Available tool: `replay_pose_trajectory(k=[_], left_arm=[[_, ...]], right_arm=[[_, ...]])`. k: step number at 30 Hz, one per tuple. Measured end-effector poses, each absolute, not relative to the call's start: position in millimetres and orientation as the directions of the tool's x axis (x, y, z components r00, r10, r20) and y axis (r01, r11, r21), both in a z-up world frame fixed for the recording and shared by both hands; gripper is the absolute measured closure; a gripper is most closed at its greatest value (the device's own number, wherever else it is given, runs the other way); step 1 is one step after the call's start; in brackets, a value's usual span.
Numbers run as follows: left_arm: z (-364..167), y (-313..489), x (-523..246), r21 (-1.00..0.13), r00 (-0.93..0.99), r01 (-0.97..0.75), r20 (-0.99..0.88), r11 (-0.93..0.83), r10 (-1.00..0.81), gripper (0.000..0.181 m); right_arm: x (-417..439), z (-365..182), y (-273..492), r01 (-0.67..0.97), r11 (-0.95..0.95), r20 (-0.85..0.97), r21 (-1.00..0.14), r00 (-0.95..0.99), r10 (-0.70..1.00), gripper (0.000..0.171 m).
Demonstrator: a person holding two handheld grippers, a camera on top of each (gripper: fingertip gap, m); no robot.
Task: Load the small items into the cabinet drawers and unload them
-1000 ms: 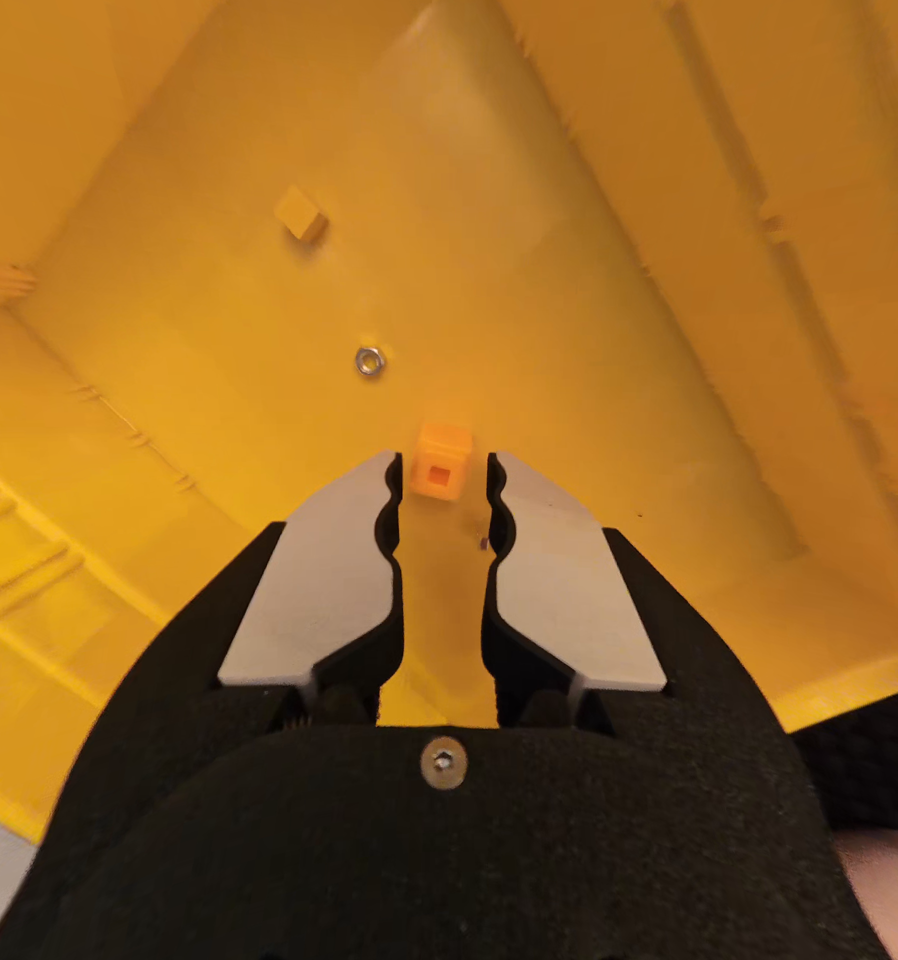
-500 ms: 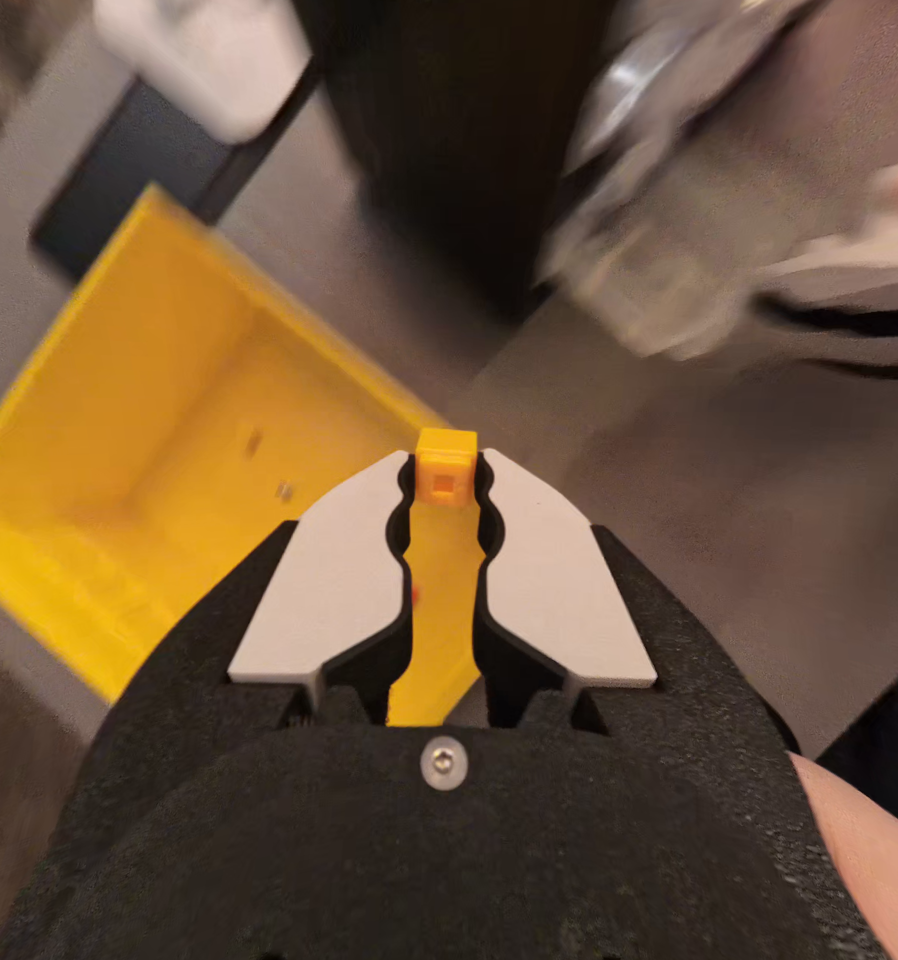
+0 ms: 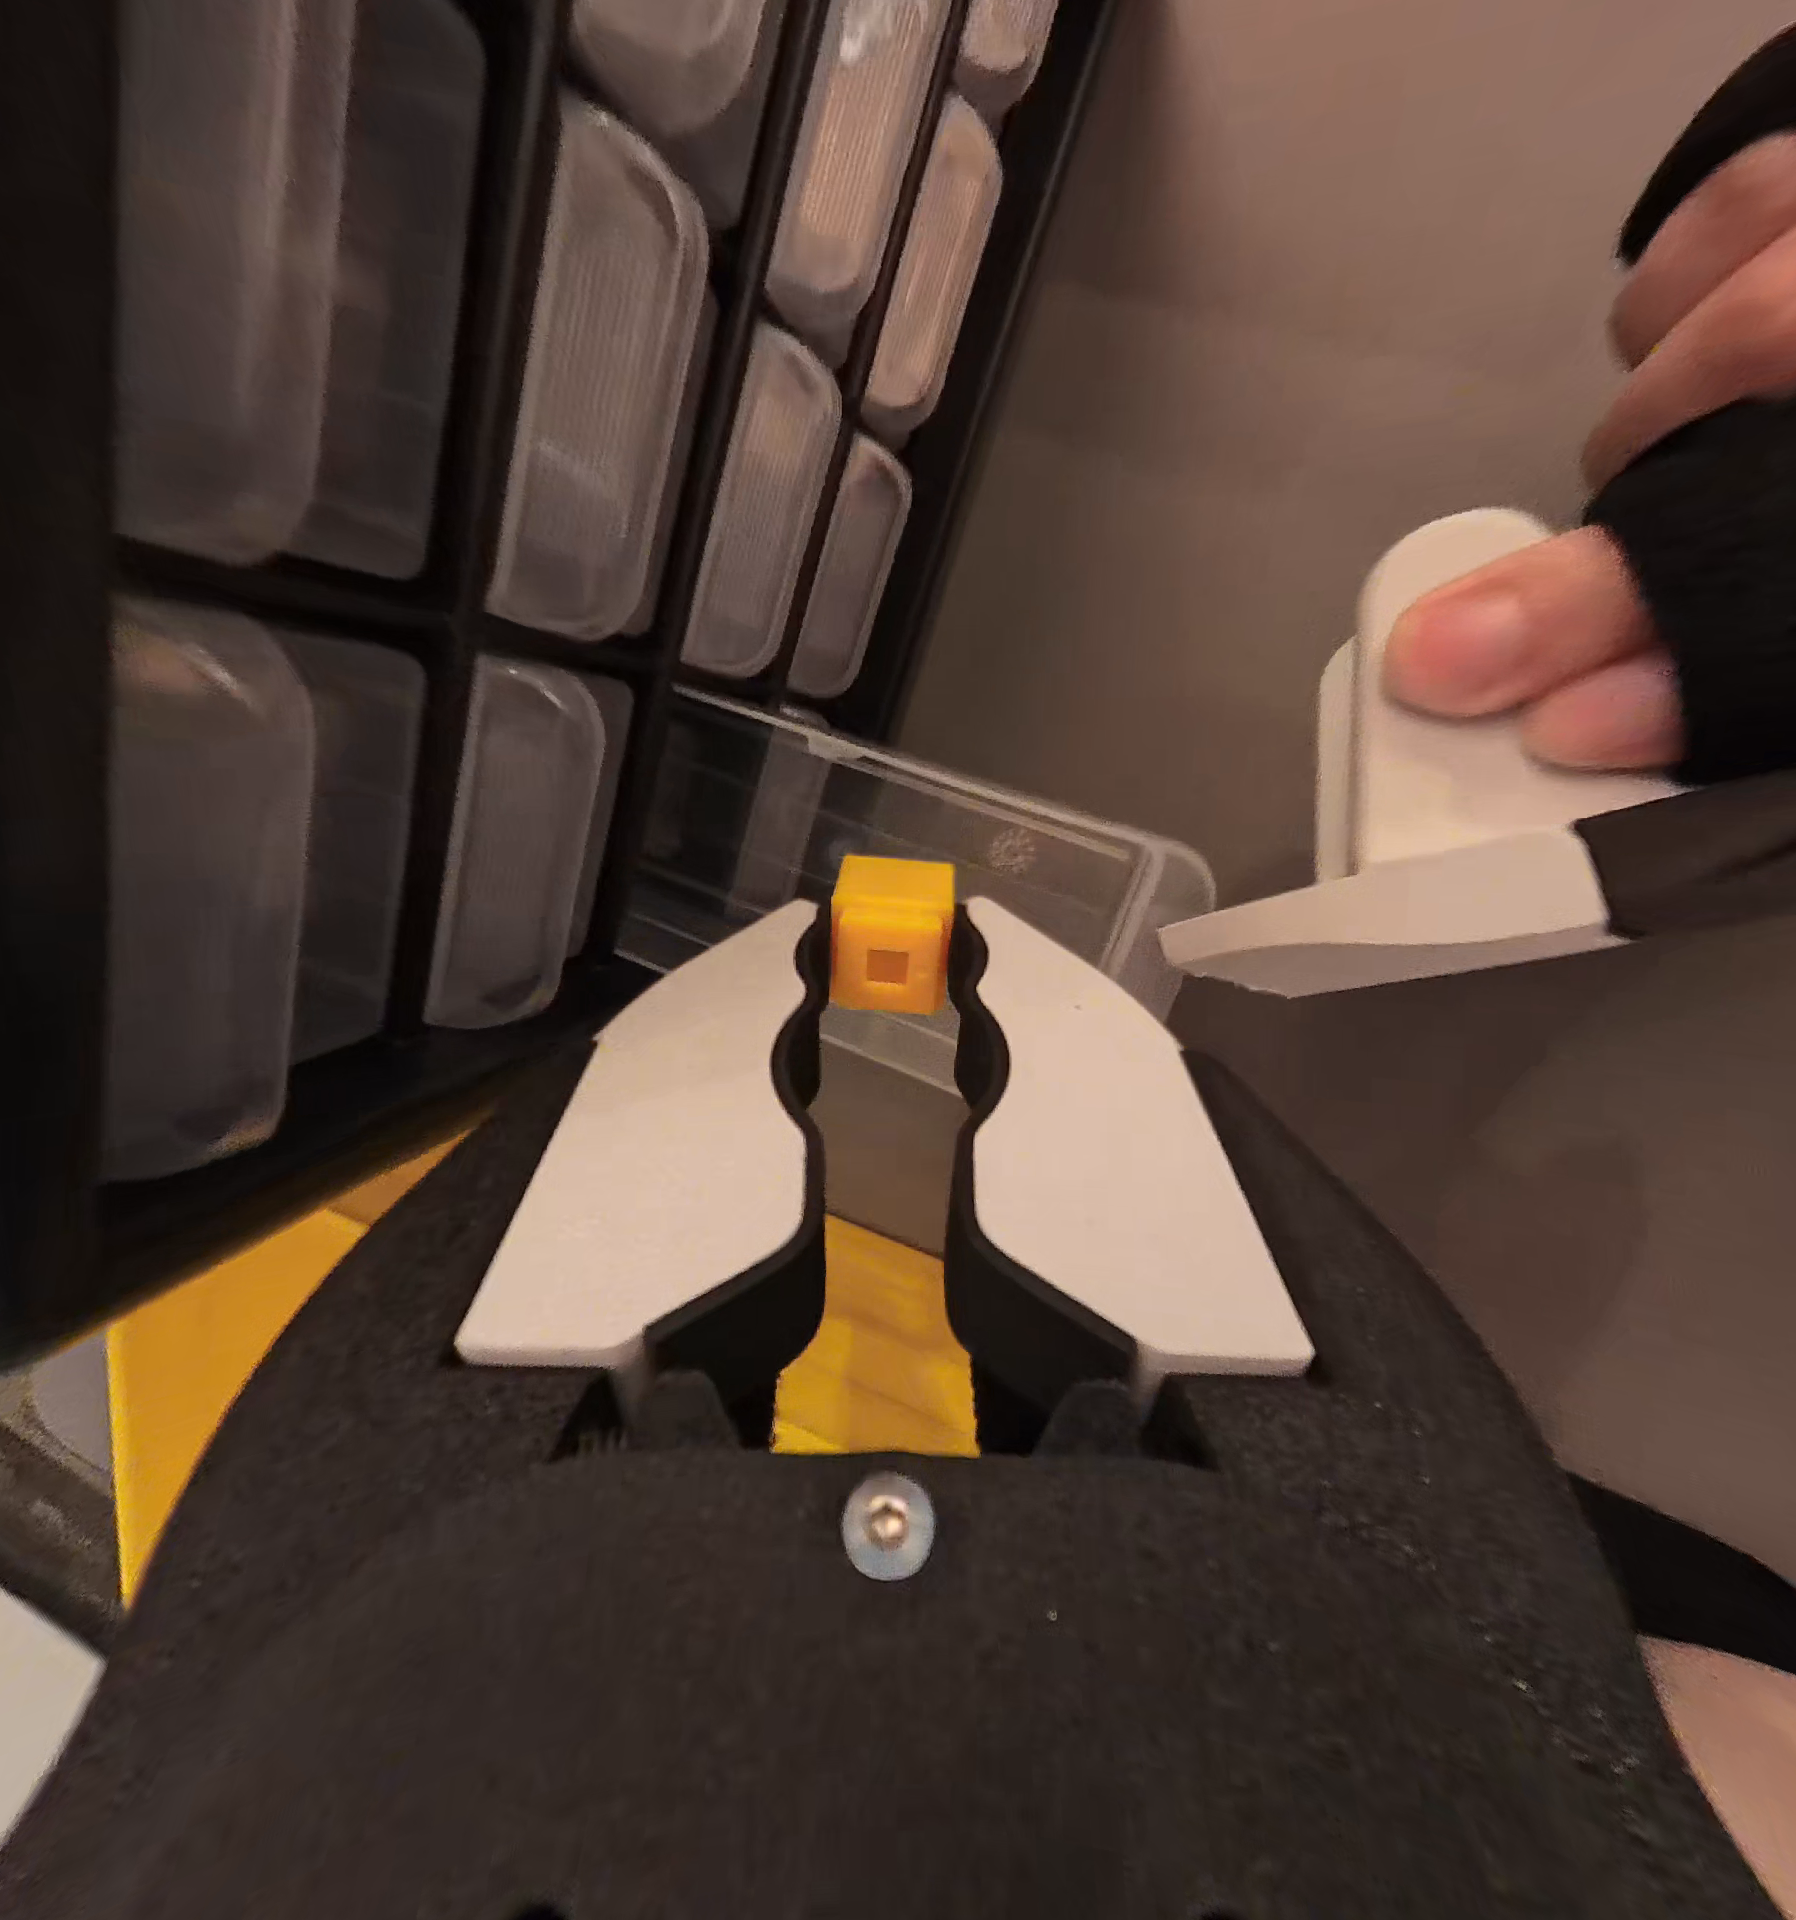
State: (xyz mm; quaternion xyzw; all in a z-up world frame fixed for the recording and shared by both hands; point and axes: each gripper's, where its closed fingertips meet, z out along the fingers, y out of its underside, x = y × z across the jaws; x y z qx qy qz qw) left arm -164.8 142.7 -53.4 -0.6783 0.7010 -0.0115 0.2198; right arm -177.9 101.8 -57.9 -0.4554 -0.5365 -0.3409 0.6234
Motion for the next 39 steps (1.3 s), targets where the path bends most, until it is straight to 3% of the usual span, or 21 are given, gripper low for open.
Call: replay_pose_trajectory(k=[5, 11, 34, 39], left_arm=[[-72.2, 148.8, -170.1, -0.202, -0.052, -0.972, -0.311, 0.119, -0.949, 0.16], [-77.1, 157.1, -167.6, -0.196, -0.025, -0.977, -0.301, 0.088, -0.953, 0.16], [-71.6, 159.0, -167.8, -0.228, 0.03, -0.973, -0.297, 0.041, -0.954, 0.152], [-30.5, 153.0, -184.1, -0.347, 0.111, -0.938, -0.312, 0.004, -0.944, 0.152]], right_arm=[[-176.9, -58.2, 102.3, 0.917, 0.347, 0.98, -0.197, 0.186, 0.063, 0.16], [-175.4, -61.6, 104.2, 0.925, 0.338, 0.985, -0.173, 0.161, 0.063, 0.16], [-171.0, -59.8, 104.6, 0.932, 0.322, 0.986, -0.165, 0.15, 0.07, 0.16], [-167.6, -57.5, 110.1, 0.933, 0.316, 0.985, -0.174, 0.161, 0.068, 0.16]])
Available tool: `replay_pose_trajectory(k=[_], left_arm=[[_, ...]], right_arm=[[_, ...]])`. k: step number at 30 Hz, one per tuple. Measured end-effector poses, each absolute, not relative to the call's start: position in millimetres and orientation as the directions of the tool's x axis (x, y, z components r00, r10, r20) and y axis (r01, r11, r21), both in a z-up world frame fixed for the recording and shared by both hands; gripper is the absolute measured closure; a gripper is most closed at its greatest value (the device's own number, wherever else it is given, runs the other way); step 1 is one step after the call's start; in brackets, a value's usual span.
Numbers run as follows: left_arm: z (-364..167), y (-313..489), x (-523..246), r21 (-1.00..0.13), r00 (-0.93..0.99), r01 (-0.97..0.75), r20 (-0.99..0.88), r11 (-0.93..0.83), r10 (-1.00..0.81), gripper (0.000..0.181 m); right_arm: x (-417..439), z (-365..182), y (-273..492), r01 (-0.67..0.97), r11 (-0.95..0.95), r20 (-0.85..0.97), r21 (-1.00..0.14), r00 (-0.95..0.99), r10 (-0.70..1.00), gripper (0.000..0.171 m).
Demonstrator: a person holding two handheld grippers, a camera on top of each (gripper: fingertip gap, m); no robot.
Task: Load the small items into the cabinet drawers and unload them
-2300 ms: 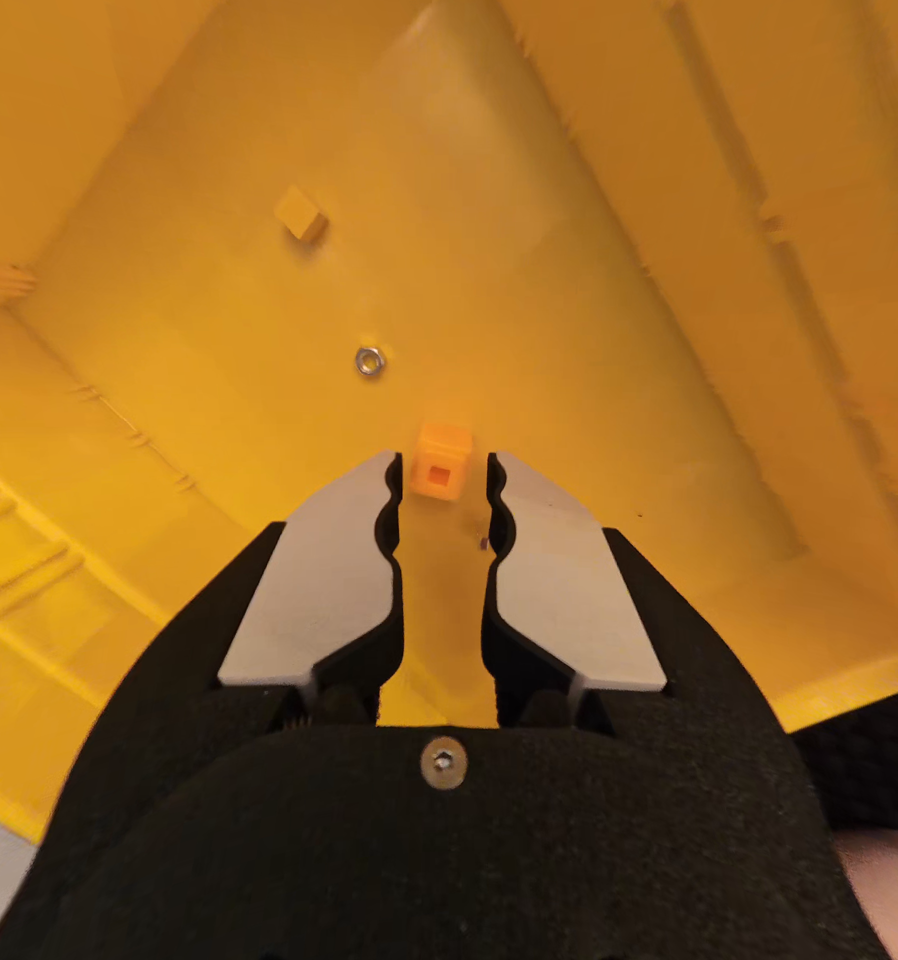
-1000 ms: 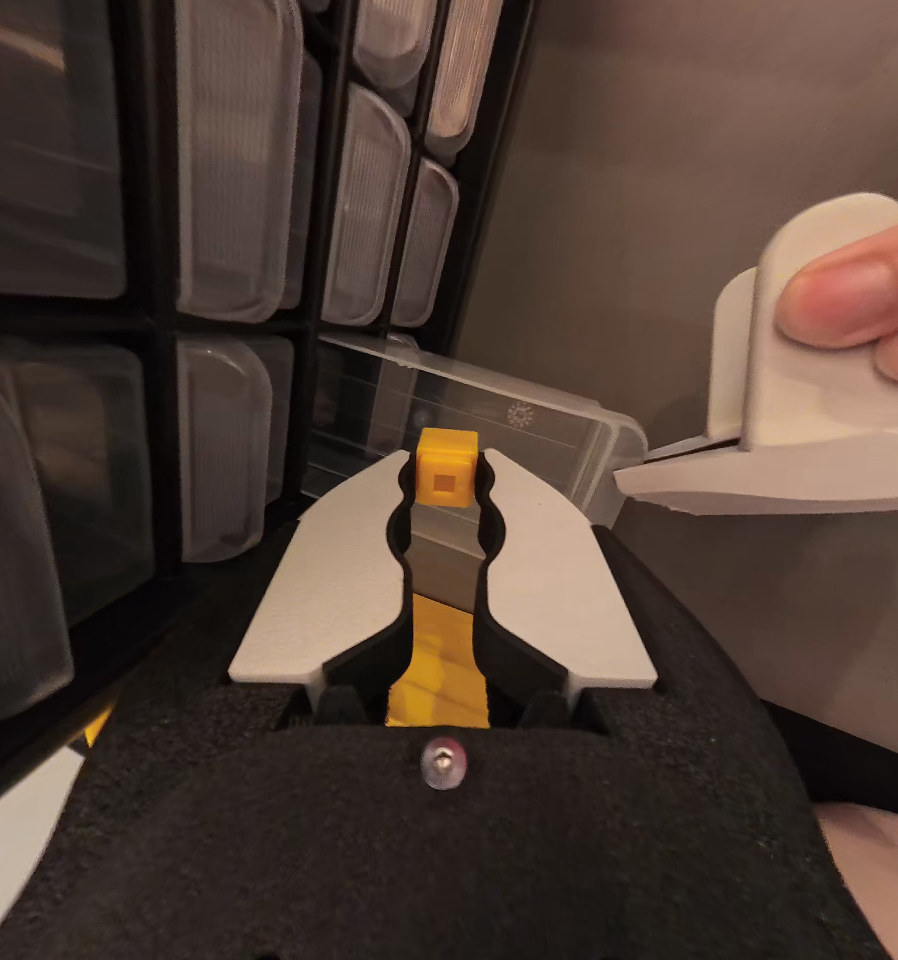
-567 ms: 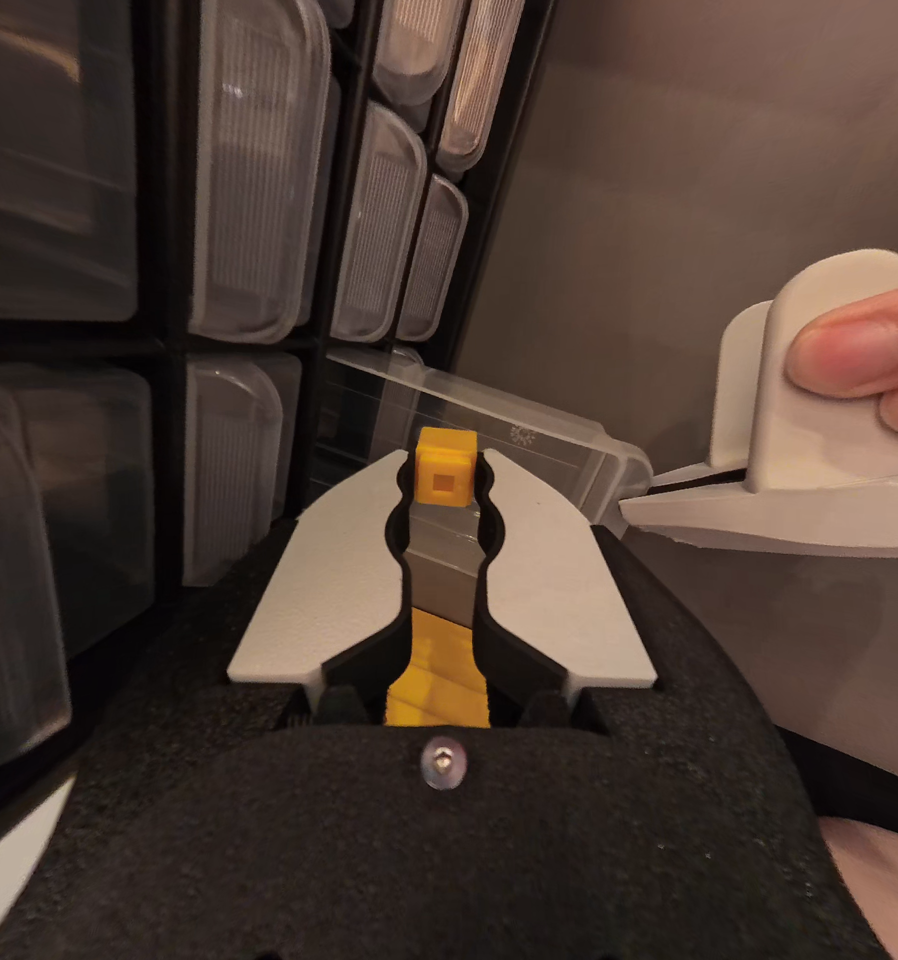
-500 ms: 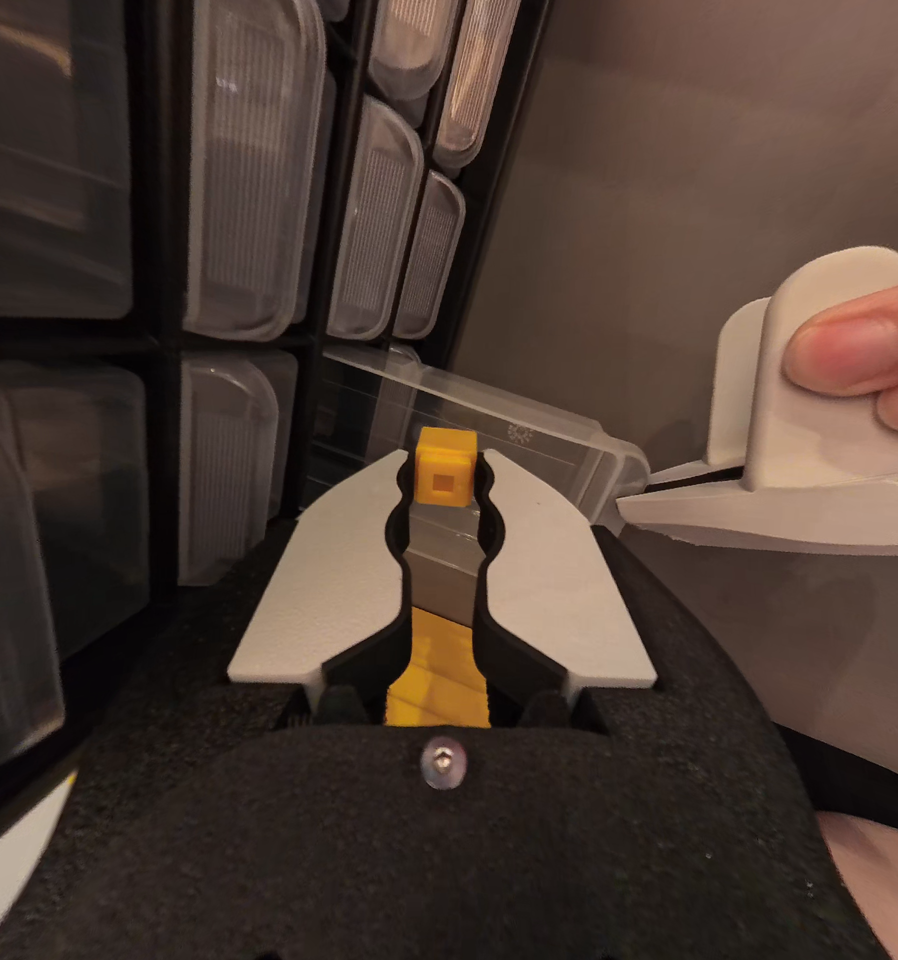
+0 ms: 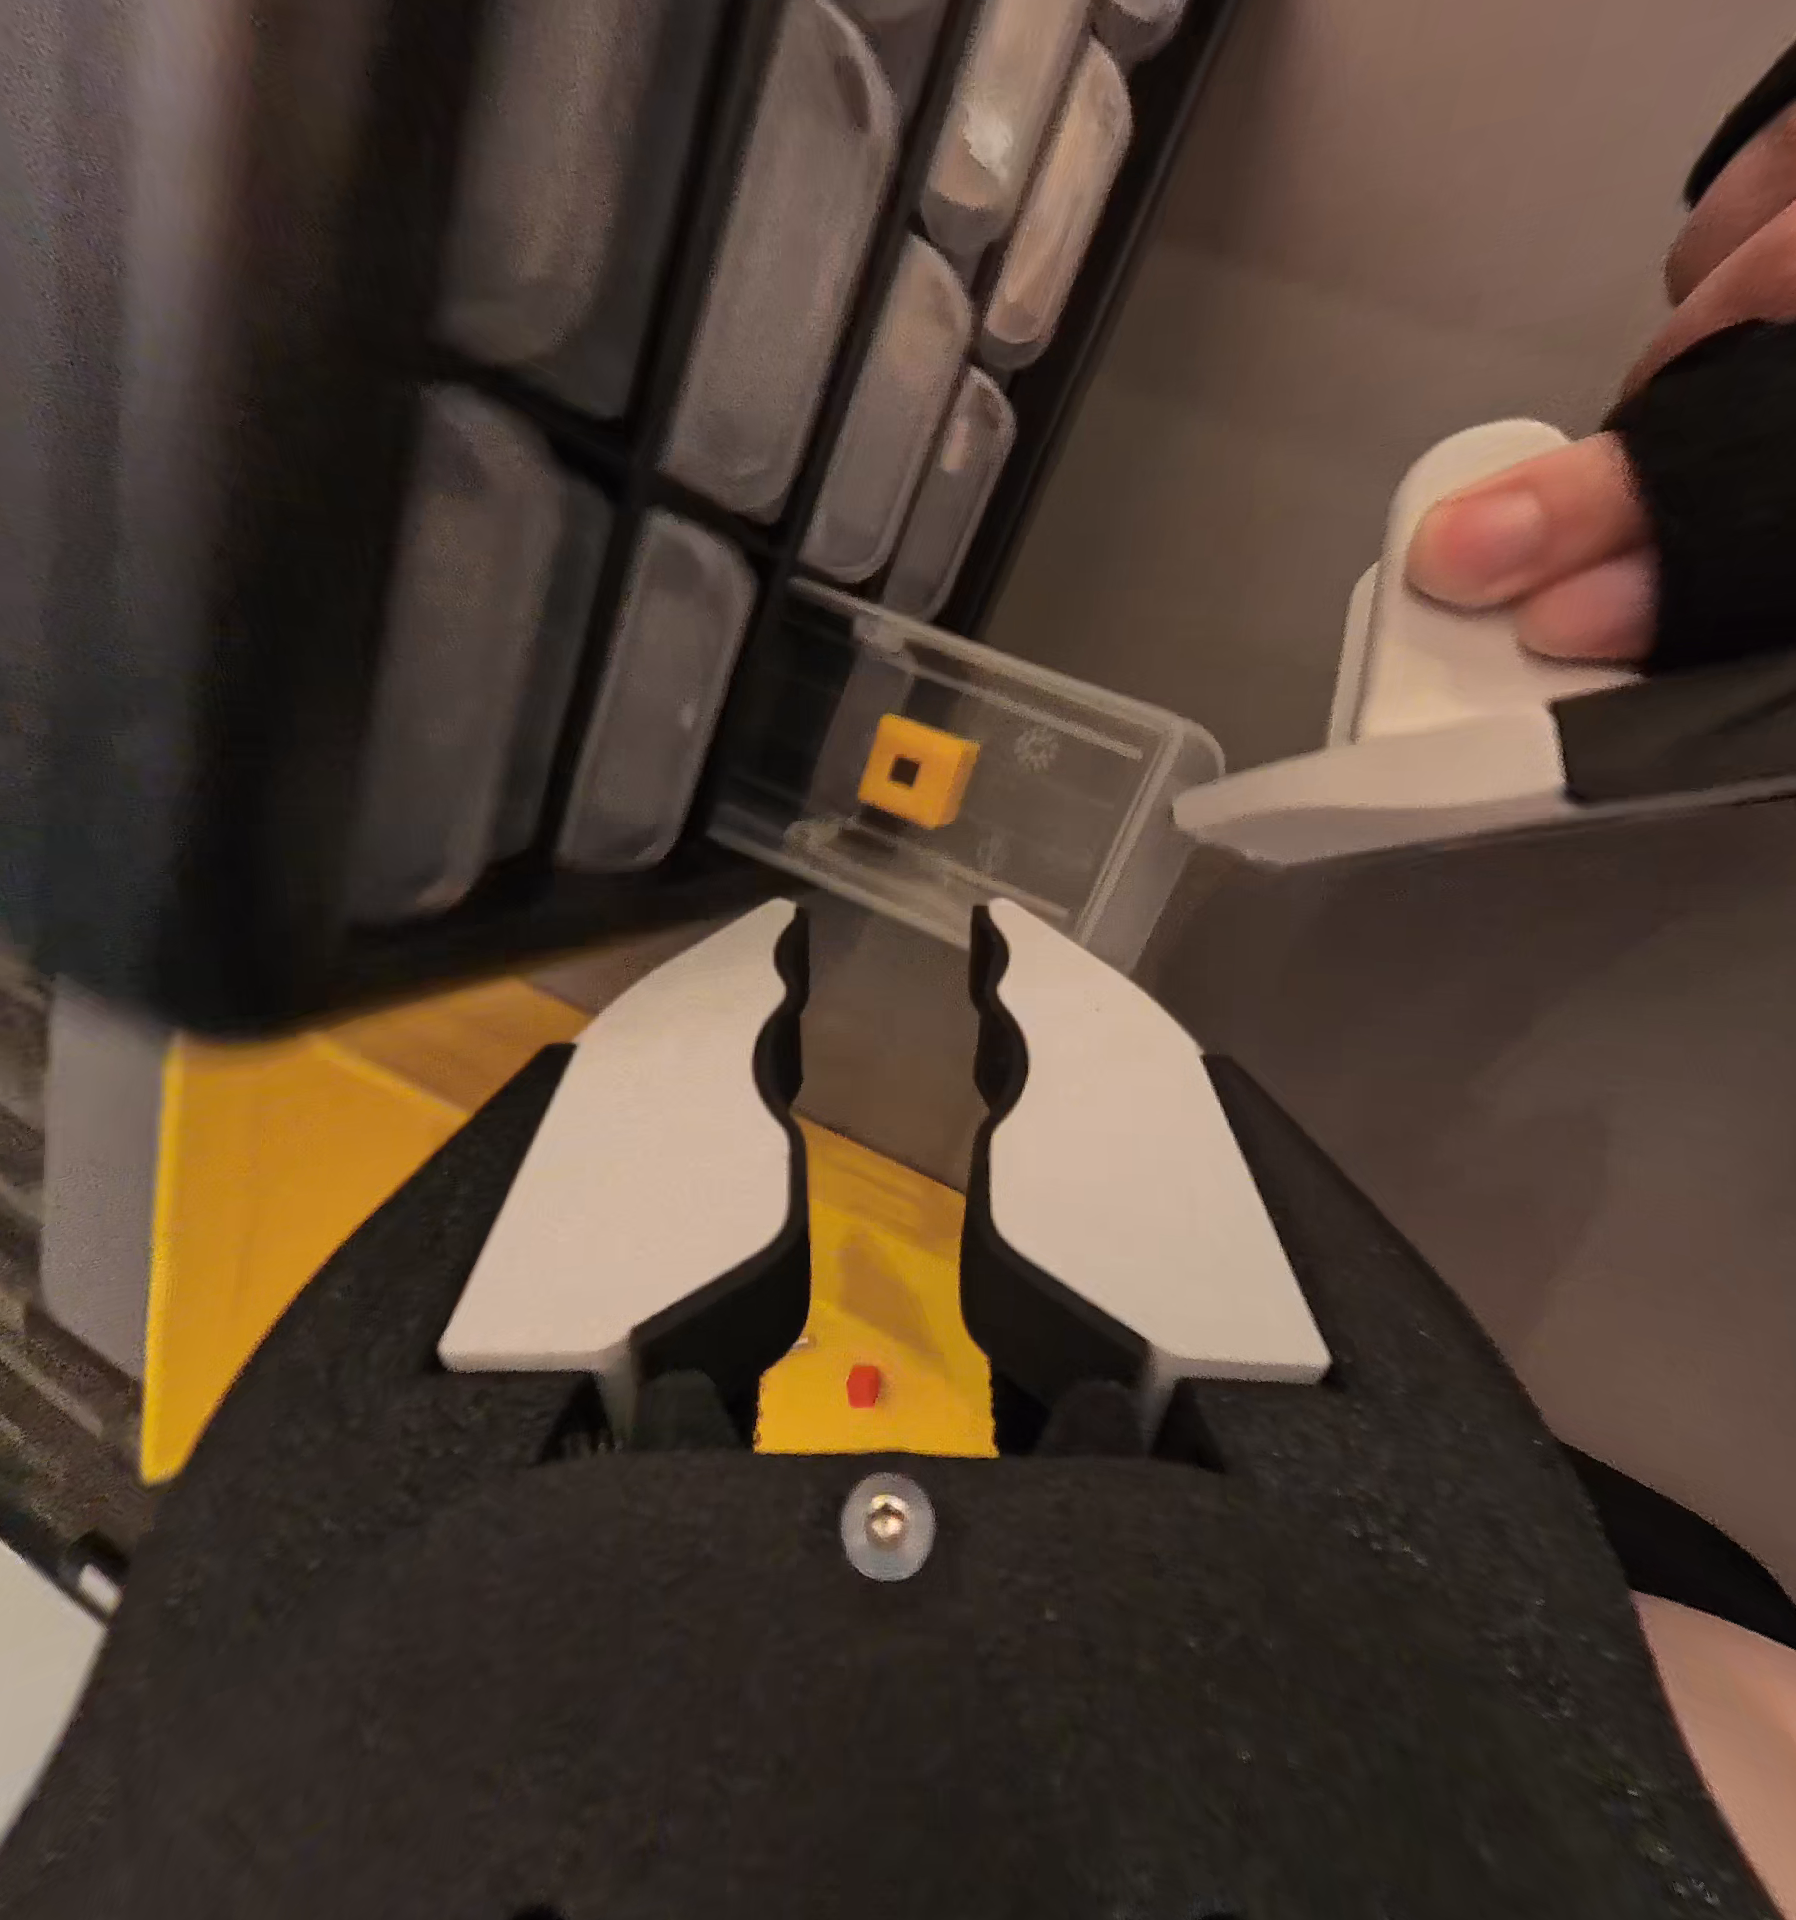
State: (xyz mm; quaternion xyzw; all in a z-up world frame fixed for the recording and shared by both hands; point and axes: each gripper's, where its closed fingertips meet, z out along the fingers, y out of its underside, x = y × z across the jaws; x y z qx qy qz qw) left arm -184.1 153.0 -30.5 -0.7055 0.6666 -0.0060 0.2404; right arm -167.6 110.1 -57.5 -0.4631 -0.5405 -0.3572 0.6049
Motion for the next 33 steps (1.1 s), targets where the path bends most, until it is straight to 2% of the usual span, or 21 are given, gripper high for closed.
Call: replay_pose_trajectory(k=[5, 14, 17, 22, 26, 31, 33], left_arm=[[11.5, 169.2, -237.1, -0.45, 0.312, -0.885, -0.373, -0.124, -0.874, 0.152], [2.9, 210.0, -288.5, -0.476, 0.51, -0.814, -0.31, -0.334, -0.802, 0.155], [-5.3, 216.1, -294.8, -0.448, 0.529, -0.813, -0.303, -0.372, -0.793, 0.158], [-4.5, 217.2, -293.2, -0.457, 0.533, -0.808, -0.3, -0.371, -0.791, 0.158], [-3.9, 216.5, -291.3, -0.461, 0.529, -0.809, -0.299, -0.365, -0.794, 0.158], [-5.7, 217.1, -291.3, -0.46, 0.526, -0.81, -0.293, -0.365, -0.798, 0.158], [-5.6, 218.3, -295.2, -0.463, 0.537, -0.803, -0.289, -0.375, -0.792, 0.158]], right_arm=[[-162.5, -56.1, 129.0, 0.944, 0.278, 0.984, -0.179, 0.167, 0.066, 0.16], [-154.4, -59.3, 158.2, 0.958, 0.206, 0.979, -0.202, 0.191, 0.071, 0.154], [-152.4, -62.2, 167.7, 0.967, 0.177, 0.982, -0.186, 0.177, 0.064, 0.146], [-148.5, -61.3, 182.7, 0.975, 0.141, 0.985, -0.171, 0.171, 0.011, 0.147], [-148.0, -70.3, 188.4, 0.979, 0.116, 0.984, -0.169, 0.161, 0.075, 0.13], [-147.5, -67.3, 185.5, 0.98, 0.114, 0.985, -0.162, 0.154, 0.078, 0.128], [-147.4, -61.0, 176.9, 0.971, 0.151, 0.982, -0.186, 0.178, 0.066, 0.134]])
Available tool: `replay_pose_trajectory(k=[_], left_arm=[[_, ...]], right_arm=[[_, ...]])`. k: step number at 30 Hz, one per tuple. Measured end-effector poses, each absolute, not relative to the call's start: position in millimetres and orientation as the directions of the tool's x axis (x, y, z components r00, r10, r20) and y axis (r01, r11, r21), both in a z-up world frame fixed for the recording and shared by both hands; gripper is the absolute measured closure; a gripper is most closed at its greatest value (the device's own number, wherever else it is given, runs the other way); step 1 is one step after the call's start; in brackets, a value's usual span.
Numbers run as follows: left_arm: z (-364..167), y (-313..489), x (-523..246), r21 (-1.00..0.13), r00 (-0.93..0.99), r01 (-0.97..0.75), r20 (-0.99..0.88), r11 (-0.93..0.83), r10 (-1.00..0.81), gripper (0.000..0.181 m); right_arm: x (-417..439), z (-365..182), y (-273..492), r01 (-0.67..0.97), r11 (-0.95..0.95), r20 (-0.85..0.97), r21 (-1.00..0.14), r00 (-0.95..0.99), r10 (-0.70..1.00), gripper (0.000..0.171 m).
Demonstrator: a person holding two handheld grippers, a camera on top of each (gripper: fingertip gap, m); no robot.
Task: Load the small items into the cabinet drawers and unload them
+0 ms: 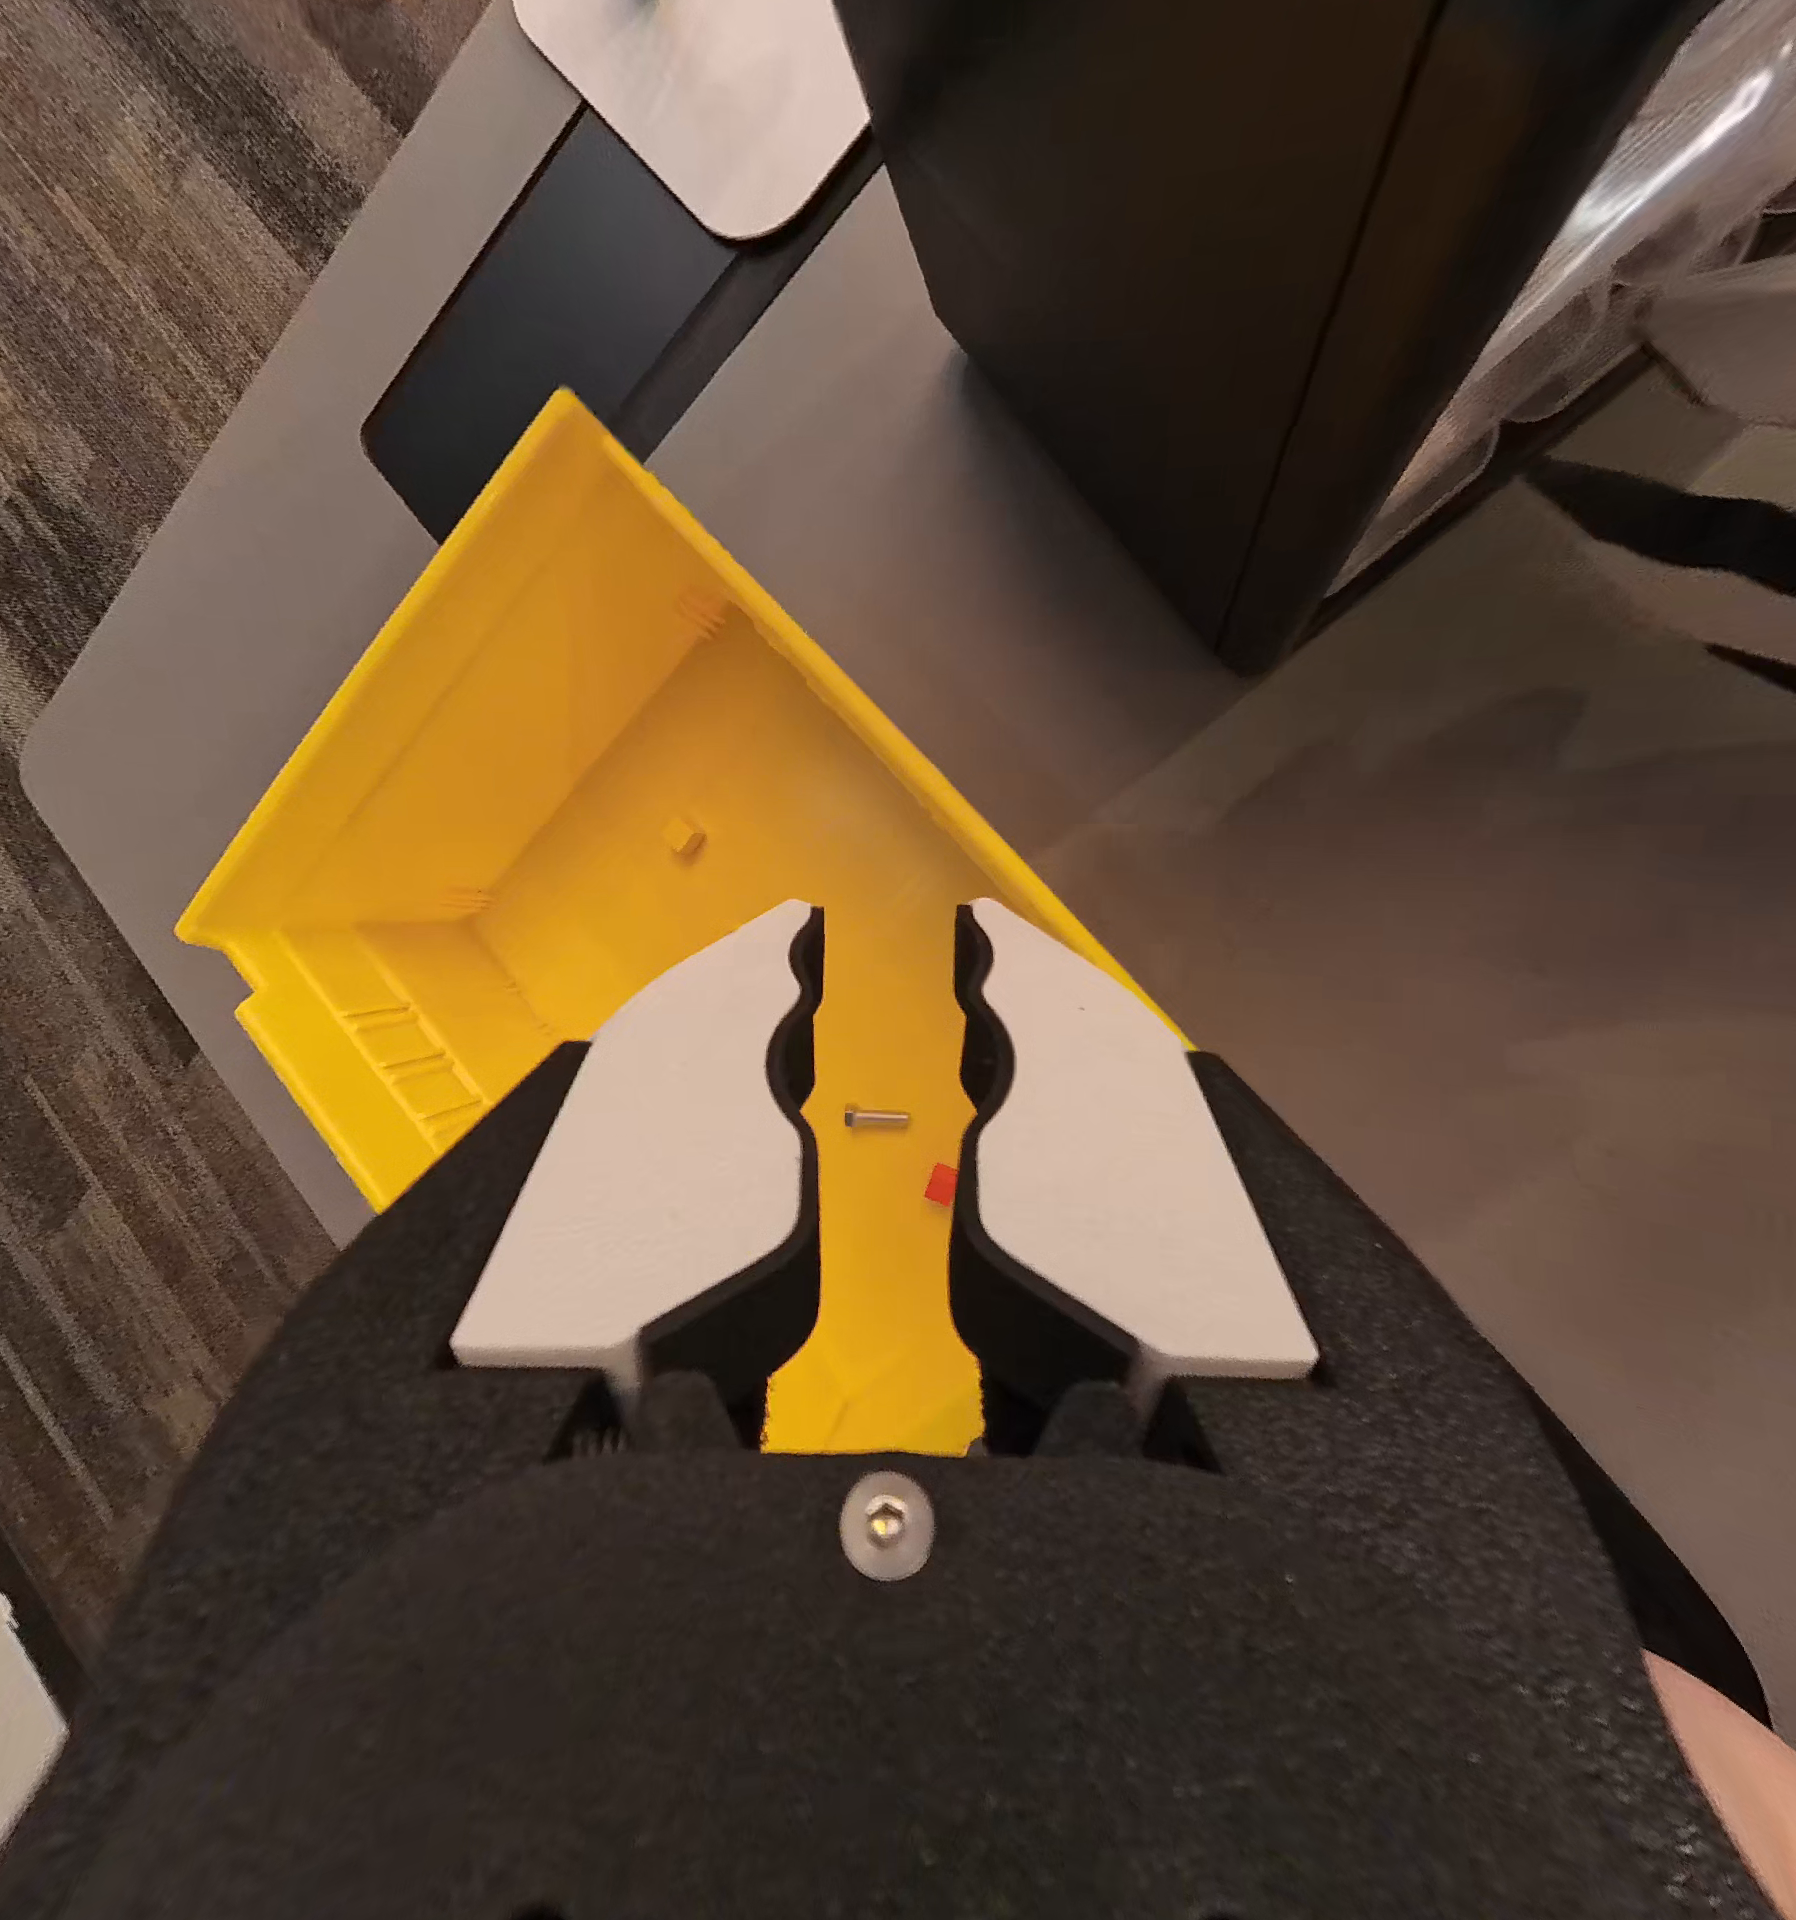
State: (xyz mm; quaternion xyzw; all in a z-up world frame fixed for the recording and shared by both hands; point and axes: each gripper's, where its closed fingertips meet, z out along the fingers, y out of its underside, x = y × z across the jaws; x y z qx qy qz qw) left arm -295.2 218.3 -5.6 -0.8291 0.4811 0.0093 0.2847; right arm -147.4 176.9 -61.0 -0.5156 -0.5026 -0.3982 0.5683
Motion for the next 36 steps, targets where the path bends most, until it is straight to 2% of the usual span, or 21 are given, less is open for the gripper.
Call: replay_pose_trajectory(k=[5, 11, 18, 25, 32, 36], left_arm=[[-2.1, 225.4, -314.2, -0.468, 0.594, -0.774, -0.302, -0.427, -0.746, 0.158], [-5.6, 225.1, -312.9, -0.448, 0.579, -0.788, -0.309, -0.421, -0.754, 0.158], [-19.7, 226.9, -320.9, -0.405, 0.584, -0.791, -0.278, -0.458, -0.762, 0.158], [-72.3, 237.7, -360.7, -0.203, 0.651, -0.758, -0.206, -0.619, -0.73, 0.157], [-116.6, 270.5, -364.6, -0.187, 0.731, -0.681, -0.112, -0.708, -0.674, 0.157], [-130.4, 288.8, -370.7, -0.181, 0.712, -0.702, -0.181, -0.689, -0.678, 0.158]], right_arm=[[-118.0, -59.8, 173.0, 0.977, 0.084, 0.98, -0.196, 0.193, 0.048, 0.146], [-95.7, -55.0, 177.7, 0.99, 0.025, 0.99, -0.137, 0.138, -0.041, 0.159], [-98.9, -53.6, 164.4, 0.989, 0.055, 0.99, -0.136, 0.138, -0.041, 0.161], [-105.2, -53.2, 140.7, 0.987, 0.076, 0.99, -0.141, 0.143, -0.019, 0.161], [-107.8, -52.9, 126.6, 0.983, 0.079, 0.987, -0.163, 0.163, 0.007, 0.16], [-112.9, -52.3, 117.7, 0.98, 0.101, 0.985, -0.174, 0.173, 0.014, 0.16]])
